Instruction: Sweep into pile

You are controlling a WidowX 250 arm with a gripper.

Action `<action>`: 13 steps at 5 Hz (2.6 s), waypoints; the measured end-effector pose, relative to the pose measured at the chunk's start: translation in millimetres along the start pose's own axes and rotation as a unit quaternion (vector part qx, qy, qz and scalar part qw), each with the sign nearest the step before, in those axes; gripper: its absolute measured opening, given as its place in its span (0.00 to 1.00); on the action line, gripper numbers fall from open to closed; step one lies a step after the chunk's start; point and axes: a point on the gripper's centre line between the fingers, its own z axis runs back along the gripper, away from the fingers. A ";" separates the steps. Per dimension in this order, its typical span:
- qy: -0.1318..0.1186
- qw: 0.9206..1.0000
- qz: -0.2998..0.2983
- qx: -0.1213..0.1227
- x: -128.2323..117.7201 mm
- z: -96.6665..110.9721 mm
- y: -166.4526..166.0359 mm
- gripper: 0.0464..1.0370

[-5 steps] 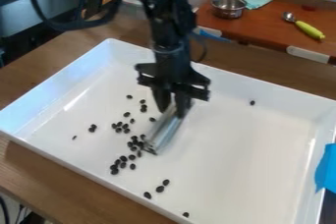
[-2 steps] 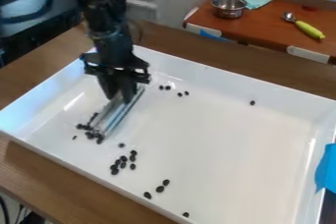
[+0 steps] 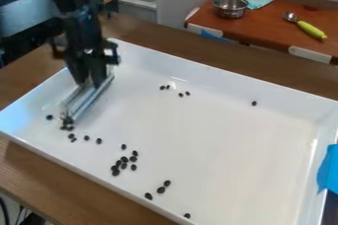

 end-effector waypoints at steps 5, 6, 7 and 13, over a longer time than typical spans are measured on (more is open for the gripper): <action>-0.031 0.997 0.008 -0.068 -46.1 45.7 -184.3 0.28; -0.038 0.997 -0.001 -0.070 -58.9 45.5 -212.6 0.28; -0.044 0.997 -0.011 -0.060 -74.0 33.4 -226.0 0.28; -0.095 0.992 -0.080 -0.021 -106.9 -18.7 -198.9 0.28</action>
